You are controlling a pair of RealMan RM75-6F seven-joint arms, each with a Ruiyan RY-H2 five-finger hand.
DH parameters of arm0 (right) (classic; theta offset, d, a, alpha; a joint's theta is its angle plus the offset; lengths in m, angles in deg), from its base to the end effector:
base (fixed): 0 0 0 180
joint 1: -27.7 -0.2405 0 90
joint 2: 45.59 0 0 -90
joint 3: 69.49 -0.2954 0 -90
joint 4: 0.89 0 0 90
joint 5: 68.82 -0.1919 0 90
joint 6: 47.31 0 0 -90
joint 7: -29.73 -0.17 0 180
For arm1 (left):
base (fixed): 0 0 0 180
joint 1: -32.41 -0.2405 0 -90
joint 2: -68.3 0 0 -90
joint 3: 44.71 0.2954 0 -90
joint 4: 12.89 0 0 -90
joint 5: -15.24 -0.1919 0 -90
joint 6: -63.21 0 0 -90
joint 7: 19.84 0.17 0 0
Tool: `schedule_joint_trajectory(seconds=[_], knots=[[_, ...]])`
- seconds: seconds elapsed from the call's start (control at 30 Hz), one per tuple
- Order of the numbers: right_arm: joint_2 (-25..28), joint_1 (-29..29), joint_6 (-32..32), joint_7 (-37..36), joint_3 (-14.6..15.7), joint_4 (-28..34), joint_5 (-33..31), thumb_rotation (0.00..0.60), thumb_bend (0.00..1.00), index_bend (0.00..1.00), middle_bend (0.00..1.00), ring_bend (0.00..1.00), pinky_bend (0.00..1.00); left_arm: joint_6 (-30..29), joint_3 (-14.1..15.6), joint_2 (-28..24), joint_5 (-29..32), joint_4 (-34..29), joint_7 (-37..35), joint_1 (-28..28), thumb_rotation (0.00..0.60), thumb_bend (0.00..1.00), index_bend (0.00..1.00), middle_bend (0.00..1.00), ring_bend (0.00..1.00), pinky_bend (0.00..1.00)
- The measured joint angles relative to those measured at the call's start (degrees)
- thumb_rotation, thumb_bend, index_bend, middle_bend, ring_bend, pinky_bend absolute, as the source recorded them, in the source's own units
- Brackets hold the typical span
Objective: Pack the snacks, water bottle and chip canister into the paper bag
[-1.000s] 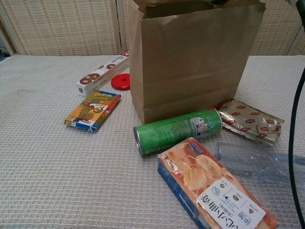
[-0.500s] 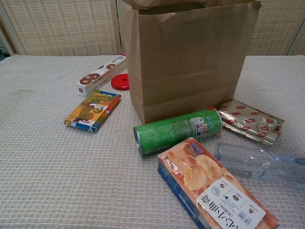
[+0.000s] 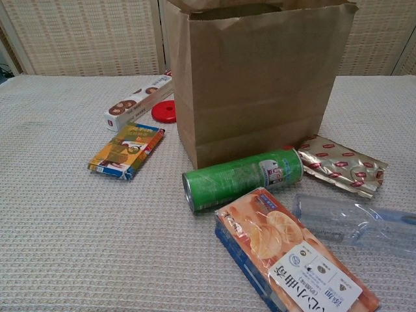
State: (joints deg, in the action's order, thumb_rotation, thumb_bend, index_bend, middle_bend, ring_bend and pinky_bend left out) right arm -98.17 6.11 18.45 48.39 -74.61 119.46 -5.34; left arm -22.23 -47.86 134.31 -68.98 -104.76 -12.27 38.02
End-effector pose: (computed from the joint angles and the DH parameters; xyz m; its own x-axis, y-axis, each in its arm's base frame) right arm -0.2450 -0.2706 0.1795 0.3793 -0.2987 0.8757 -0.9231 -0.0579 0.3801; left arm -0.3399 0.2139 0.1855 0.4889 -0.0108 0.8723 0.8723 0.0095 -0.4888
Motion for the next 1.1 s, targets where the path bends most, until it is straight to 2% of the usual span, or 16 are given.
schedule_joint_trajectory(seconds=[0.1, 0.2, 0.43, 0.7, 0.87, 0.93, 1.07, 1.1], knots=[[-1.3, 0.3, -3.5, 0.4, 3.1, -2.4, 1.8, 0.600, 0.08, 0.00, 0.09, 0.04, 0.12, 0.0, -0.1, 0.1, 0.1, -0.1, 0.2, 0.0, 0.600, 0.37, 0.00, 0.00, 0.00, 0.00], [-4.2, 0.1, -5.0, 2.3, 4.4, -4.2, 2.1, 0.600, 0.08, 0.00, 0.09, 0.04, 0.12, 0.0, -0.1, 0.1, 0.2, 0.0, 0.0, 0.0, 0.600, 0.38, 0.00, 0.00, 0.00, 0.00], [-11.5, -1.5, -7.0, 8.2, 6.1, -6.3, 0.1, 0.600, 0.08, 0.00, 0.09, 0.04, 0.12, 0.1, -0.1, 0.0, 0.1, 0.1, -0.4, 0.0, 0.600, 0.38, 0.00, 0.00, 0.00, 0.00], [-19.4, -3.6, -7.6, 14.0, 7.1, -8.6, -3.2, 0.600, 0.08, 0.09, 0.10, 0.08, 0.13, 0.1, 0.0, -0.1, -0.1, 0.2, -0.8, 0.0, 0.600, 0.37, 0.00, 0.00, 0.00, 0.00], [-23.2, -4.5, -7.2, 16.1, 7.2, -10.8, -4.9, 0.600, 0.09, 0.22, 0.20, 0.19, 0.28, 0.2, 0.0, -0.1, -0.1, 0.3, -0.9, 0.0, 0.600, 0.37, 0.00, 0.00, 0.00, 0.00], [-24.3, -4.7, -6.6, 17.3, 7.4, -11.8, -5.5, 0.600, 0.15, 0.31, 0.28, 0.28, 0.36, 0.2, 0.0, -0.1, -0.2, 0.3, -1.0, 0.1, 0.600, 0.37, 0.00, 0.00, 0.00, 0.00], [-25.3, -4.6, -4.3, 18.7, 7.6, -12.5, -5.9, 0.600, 0.30, 0.60, 0.52, 0.56, 0.62, 0.2, 0.1, -0.2, -0.2, 0.3, -1.1, 0.1, 0.600, 0.37, 0.00, 0.00, 0.00, 0.00], [-25.4, -4.5, -3.5, 18.8, 7.7, -12.6, -5.6, 0.600, 0.31, 0.62, 0.53, 0.58, 0.64, 0.2, 0.1, -0.2, -0.2, 0.3, -1.1, 0.1, 0.600, 0.37, 0.00, 0.00, 0.00, 0.00]])
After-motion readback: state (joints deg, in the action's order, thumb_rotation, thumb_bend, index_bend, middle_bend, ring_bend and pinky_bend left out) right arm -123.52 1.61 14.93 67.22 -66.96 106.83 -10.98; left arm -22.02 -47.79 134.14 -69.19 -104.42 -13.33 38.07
